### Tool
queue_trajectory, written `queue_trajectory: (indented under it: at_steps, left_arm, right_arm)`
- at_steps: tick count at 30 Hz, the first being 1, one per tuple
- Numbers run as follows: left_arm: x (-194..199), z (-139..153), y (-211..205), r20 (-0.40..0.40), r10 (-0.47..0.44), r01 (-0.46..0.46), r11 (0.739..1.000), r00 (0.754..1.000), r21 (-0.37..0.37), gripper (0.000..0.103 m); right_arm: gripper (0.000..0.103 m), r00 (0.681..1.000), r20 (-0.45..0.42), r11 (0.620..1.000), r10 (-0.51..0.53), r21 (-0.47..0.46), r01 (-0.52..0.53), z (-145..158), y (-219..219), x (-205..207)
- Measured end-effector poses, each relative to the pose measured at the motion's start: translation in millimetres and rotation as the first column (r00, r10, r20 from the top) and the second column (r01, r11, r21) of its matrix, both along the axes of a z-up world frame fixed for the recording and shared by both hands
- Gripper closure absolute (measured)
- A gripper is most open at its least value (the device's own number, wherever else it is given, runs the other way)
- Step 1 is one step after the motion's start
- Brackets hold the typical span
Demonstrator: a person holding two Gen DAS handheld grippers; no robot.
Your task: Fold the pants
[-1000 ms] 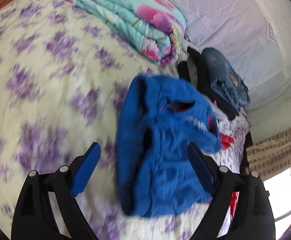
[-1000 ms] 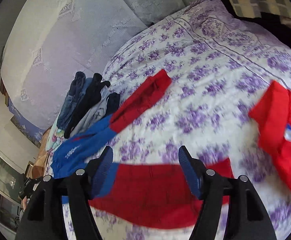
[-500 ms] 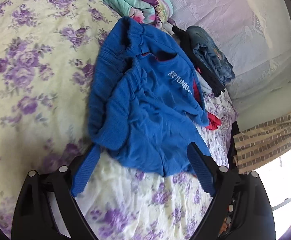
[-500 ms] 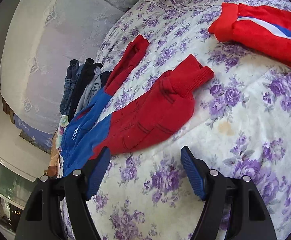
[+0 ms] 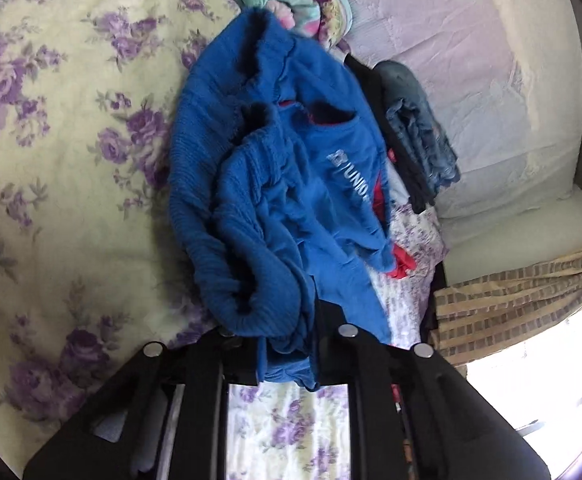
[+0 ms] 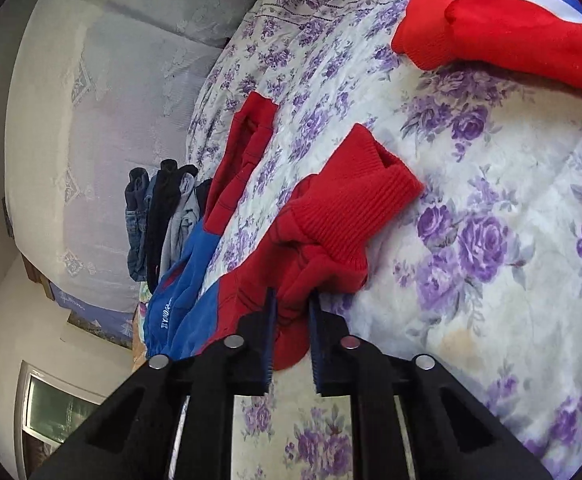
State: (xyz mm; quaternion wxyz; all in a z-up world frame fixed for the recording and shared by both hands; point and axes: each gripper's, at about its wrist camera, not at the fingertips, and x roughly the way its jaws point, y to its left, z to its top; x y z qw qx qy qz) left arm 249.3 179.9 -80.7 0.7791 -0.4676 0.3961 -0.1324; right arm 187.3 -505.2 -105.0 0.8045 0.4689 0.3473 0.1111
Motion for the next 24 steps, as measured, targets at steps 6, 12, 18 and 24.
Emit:
queue_trajectory:
  at_steps: [6, 12, 18, 24]
  left_arm:
    - [-25, 60, 21, 0.101, 0.003, -0.002, 1.000, 0.995, -0.015, 0.091]
    - [-84, 86, 29, 0.108, -0.049, 0.048, 0.999, 0.993, 0.005, 0.091]
    - [-166, 27, 43, 0.004, -0.006, 0.006, 0.998, 1.000, -0.057, 0.091]
    - [-202, -18, 50, -0.057, 0.037, -0.043, 0.993, 0.998, -0.114, 0.089]
  right_arm:
    - [0.095, 0.994, 0.105, 0.999, 0.029, -0.043, -0.025, 53, -4, -7]
    - [0.095, 0.992, 0.103, 0.992, 0.078, -0.112, -0.066, 79, -7, -48]
    - [0.095, 0.997, 0.014, 0.994, 0.071, -0.081, -0.069, 37, -7, -111]
    - [0.087, 0.993, -0.093, 0.994, 0.077, -0.075, -0.084, 9, -10, -120]
